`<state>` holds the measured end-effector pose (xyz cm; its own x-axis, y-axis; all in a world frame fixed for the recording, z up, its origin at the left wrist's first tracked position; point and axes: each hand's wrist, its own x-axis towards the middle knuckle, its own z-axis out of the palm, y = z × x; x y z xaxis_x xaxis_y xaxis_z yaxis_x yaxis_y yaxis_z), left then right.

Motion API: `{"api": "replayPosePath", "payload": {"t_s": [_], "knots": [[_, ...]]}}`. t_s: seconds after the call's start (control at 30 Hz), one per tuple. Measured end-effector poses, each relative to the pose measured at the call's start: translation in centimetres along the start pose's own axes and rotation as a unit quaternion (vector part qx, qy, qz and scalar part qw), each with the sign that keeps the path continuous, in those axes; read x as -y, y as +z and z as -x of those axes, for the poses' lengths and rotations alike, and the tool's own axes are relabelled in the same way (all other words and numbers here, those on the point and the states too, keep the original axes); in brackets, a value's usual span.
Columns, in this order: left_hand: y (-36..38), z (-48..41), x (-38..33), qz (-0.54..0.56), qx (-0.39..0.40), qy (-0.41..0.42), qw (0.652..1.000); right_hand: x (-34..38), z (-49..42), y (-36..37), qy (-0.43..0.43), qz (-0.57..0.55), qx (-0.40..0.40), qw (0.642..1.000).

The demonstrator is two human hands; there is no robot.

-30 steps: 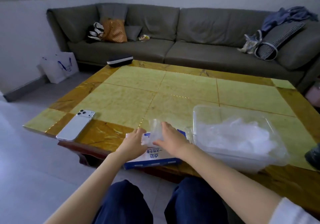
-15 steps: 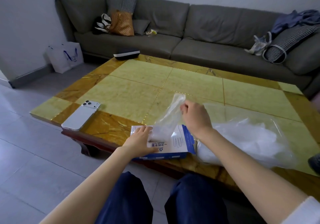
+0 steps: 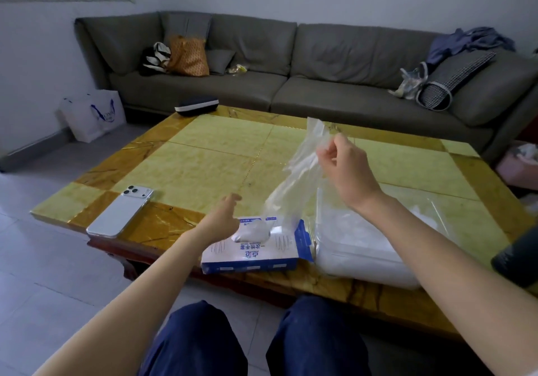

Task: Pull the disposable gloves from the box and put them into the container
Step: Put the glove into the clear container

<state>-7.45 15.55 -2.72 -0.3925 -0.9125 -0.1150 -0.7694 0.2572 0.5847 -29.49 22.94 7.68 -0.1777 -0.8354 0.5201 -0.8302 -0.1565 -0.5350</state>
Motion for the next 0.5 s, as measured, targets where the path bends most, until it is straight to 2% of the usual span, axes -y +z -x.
{"api": "replayPosePath", "payload": {"t_s": [0.07, 0.1, 0.2, 0.27, 0.33, 0.43, 0.5], "knots": [[-2.2, -0.3, -2.7, 0.079, -0.055, 0.03, 0.995, 0.0, 0.5, -0.5, -0.017, -0.008, 0.037, 0.999], [-3.2, -0.2, -4.2, 0.124, -0.052, 0.057, 0.989, 0.0, 0.8, -0.7, -0.027, -0.017, 0.057, 0.998], [-5.4, 0.8, -8.9, 0.217, 0.074, 0.141, 0.963, 0.3, 1.5, -1.0, -0.052, -0.054, 0.116, 0.99], [-5.9, 0.9, -11.0, 0.211, 0.127, 0.183, 0.952, 0.5, 1.9, -1.2, -0.059, -0.081, 0.132, 0.986], [-6.1, 0.9, -12.4, 0.185, 0.127, 0.207, 0.952, 0.4, 2.1, -1.7, -0.051, -0.105, 0.137, 0.984], [-6.3, 0.6, -13.5, 0.155, 0.131, 0.214, 0.955, -0.4, 2.3, -3.0, 0.015, -0.15, 0.17, 0.974], [-6.4, 0.4, -13.8, 0.153, 0.14, 0.206, 0.956, -1.2, 2.4, -4.0, 0.063, -0.154, 0.23, 0.959]]}}
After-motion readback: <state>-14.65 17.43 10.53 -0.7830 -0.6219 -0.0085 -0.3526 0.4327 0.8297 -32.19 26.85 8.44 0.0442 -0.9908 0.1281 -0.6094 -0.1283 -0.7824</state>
